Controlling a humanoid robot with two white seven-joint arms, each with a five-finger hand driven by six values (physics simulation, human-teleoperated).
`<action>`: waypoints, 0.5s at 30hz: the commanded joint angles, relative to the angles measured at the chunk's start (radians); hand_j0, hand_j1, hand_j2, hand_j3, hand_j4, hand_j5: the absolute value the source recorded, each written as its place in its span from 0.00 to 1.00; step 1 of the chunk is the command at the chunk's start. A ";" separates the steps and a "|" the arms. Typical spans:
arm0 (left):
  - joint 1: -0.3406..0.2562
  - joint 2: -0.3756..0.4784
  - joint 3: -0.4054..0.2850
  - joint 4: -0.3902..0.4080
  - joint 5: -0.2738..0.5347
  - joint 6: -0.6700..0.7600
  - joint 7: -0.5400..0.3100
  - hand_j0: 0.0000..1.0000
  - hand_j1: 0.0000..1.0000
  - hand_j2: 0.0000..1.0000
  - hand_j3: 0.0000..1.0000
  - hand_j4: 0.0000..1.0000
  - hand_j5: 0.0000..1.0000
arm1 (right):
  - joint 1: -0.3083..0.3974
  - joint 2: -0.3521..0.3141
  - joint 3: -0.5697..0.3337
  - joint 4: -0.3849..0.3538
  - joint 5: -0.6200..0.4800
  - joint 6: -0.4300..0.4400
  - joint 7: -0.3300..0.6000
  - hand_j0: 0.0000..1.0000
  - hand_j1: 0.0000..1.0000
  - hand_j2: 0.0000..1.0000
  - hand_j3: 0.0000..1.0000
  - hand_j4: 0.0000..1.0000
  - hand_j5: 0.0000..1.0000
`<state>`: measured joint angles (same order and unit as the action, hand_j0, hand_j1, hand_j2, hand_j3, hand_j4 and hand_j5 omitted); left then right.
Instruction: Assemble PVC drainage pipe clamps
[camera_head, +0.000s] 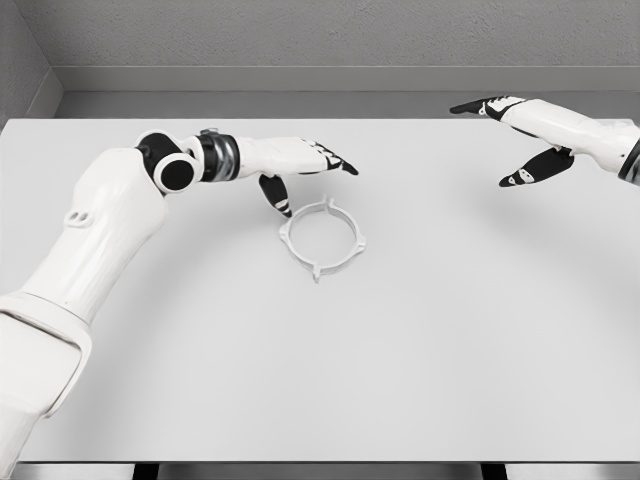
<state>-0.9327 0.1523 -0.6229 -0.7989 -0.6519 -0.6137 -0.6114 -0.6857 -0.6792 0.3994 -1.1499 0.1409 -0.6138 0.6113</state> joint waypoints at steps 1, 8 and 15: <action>0.000 -0.002 -0.004 -0.003 0.006 0.003 0.001 1.00 1.00 1.00 1.00 1.00 1.00 | 0.000 0.000 -0.001 -0.001 -0.007 0.003 0.000 1.00 1.00 1.00 1.00 1.00 1.00; 0.000 -0.005 -0.006 -0.022 0.008 0.003 0.001 1.00 1.00 1.00 1.00 1.00 1.00 | 0.000 0.000 0.001 -0.001 -0.007 0.003 0.000 1.00 1.00 1.00 1.00 1.00 1.00; 0.000 0.064 0.078 -0.077 0.023 0.003 0.001 1.00 1.00 1.00 1.00 1.00 1.00 | 0.000 0.000 0.001 -0.001 -0.007 0.003 0.000 1.00 1.00 1.00 1.00 1.00 1.00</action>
<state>-0.9327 0.1976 -0.5864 -0.8658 -0.6389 -0.6136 -0.6114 -0.6857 -0.6787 0.4010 -1.1499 0.1409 -0.6138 0.6113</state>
